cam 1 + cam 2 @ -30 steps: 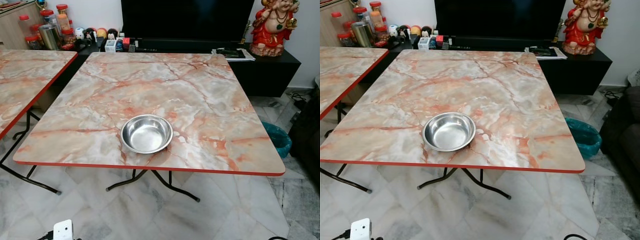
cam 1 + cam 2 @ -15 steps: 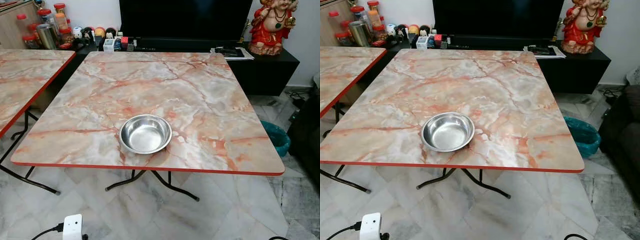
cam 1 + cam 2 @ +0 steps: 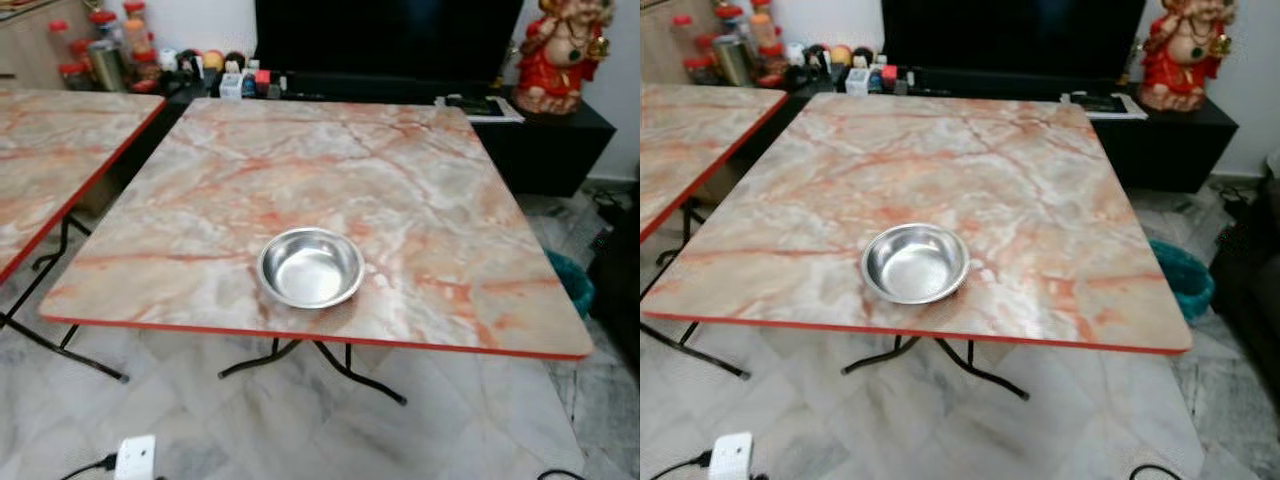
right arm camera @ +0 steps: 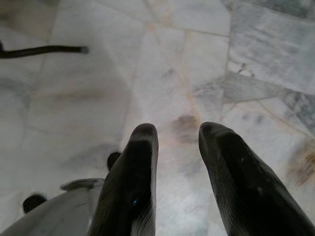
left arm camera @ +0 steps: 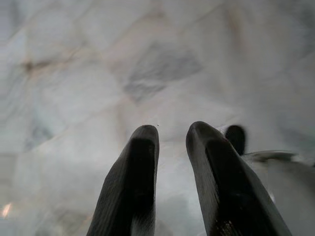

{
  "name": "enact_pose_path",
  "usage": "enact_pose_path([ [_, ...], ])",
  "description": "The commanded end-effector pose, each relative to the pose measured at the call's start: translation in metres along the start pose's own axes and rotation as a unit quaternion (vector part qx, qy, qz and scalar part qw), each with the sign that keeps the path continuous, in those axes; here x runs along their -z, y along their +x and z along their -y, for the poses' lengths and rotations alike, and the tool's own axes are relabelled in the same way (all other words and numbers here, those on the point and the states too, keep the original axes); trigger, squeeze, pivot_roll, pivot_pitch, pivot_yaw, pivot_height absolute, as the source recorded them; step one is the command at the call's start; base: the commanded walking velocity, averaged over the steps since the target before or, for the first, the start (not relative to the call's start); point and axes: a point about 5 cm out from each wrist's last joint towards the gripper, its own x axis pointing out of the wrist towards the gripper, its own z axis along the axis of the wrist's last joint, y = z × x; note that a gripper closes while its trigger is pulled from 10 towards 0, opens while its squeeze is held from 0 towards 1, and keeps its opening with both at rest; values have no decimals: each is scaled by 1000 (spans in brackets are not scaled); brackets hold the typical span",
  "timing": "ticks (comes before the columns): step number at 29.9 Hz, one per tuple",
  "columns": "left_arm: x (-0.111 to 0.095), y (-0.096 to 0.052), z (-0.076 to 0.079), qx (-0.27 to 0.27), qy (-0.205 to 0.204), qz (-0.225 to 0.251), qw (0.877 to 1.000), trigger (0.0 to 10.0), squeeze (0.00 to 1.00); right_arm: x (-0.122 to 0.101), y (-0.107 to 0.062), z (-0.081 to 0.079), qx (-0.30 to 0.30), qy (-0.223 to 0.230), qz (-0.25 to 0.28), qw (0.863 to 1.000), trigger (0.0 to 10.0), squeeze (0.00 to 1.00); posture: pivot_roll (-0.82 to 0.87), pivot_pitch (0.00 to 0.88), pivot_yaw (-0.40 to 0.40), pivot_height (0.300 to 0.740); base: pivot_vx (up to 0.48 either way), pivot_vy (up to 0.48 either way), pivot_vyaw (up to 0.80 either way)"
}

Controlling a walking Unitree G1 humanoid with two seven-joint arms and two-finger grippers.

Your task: Setting the table

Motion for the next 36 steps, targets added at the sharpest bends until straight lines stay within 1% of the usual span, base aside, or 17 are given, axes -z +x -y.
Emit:
enact_pose_path([
  [1,5,-1,1,3,-3,-12,1000,10000,0,3,-2,5,6,2,-6,1000,10000,0,27,120,-29,740,0,371,0],
  [11,5,-1,-2,1,-5,-12,1000,10000,0,3,-2,5,7,2,-6,1000,10000,0,26,114,-30,740,0,337,0],
  [15,6,-2,-16,-8,-7,-13,1000,10000,0,3,-2,4,6,1,-5,1000,10000,0,34,111,-29,740,0,334,0],
  [21,5,-3,-23,-11,-8,-13,1000,10000,0,4,-2,4,8,2,-7,1000,10000,0,36,114,-27,740,0,332,0],
  [31,8,-4,-26,-11,-4,-13,1000,10000,0,5,-2,4,9,2,-10,1000,10000,0,36,114,-23,740,0,357,0],
  [34,10,-5,-25,-10,-3,-13,1000,10000,0,5,-2,4,9,2,-10,1000,10000,0,38,115,-25,740,0,409,0],
  [36,9,-4,-22,-8,-3,-10,1000,10000,0,5,-2,4,8,2,-10,1000,10000,0,38,114,-25,740,0,426,0],
])
